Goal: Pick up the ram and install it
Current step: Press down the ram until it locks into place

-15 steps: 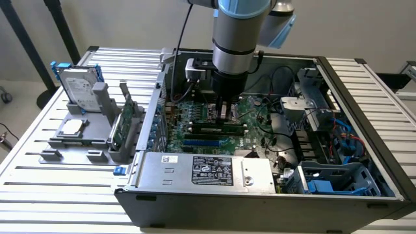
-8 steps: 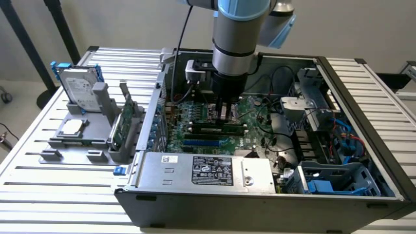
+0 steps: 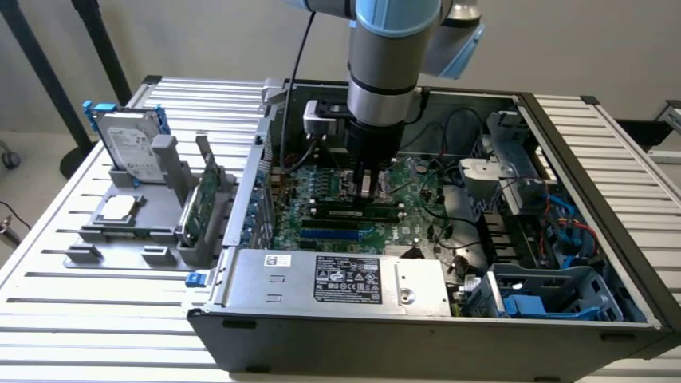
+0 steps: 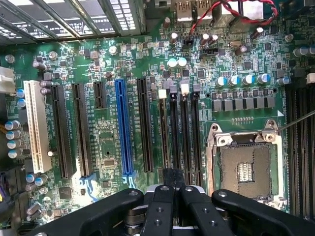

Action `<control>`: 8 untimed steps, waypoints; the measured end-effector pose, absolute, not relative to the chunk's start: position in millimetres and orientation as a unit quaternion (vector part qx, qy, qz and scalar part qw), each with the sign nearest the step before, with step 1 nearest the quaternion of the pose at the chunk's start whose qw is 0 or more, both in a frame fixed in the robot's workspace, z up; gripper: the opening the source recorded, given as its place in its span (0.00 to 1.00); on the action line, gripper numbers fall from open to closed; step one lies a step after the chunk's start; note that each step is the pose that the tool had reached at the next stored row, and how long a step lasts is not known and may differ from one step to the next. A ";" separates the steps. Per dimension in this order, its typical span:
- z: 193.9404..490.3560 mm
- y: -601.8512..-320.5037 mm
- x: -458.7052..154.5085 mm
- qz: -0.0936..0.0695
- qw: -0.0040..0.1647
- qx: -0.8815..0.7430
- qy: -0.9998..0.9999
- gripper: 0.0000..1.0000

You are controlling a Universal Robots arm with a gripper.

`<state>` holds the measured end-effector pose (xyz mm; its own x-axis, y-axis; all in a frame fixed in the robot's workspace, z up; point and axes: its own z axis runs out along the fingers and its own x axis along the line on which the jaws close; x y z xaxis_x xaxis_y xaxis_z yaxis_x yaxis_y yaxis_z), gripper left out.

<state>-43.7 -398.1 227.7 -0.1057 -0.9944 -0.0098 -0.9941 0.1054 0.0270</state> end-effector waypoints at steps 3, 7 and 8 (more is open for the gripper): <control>231.0 -397.8 -43.5 -0.014 0.004 0.669 -0.743 0.11; 248.8 -398.0 -43.7 -0.013 0.005 0.669 -0.743 0.11; 252.5 -398.0 -43.7 -0.013 0.005 0.669 -0.743 0.11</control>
<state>-43.7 -398.0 252.5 -0.1051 -0.9944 -0.0104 -0.9941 0.1048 0.0267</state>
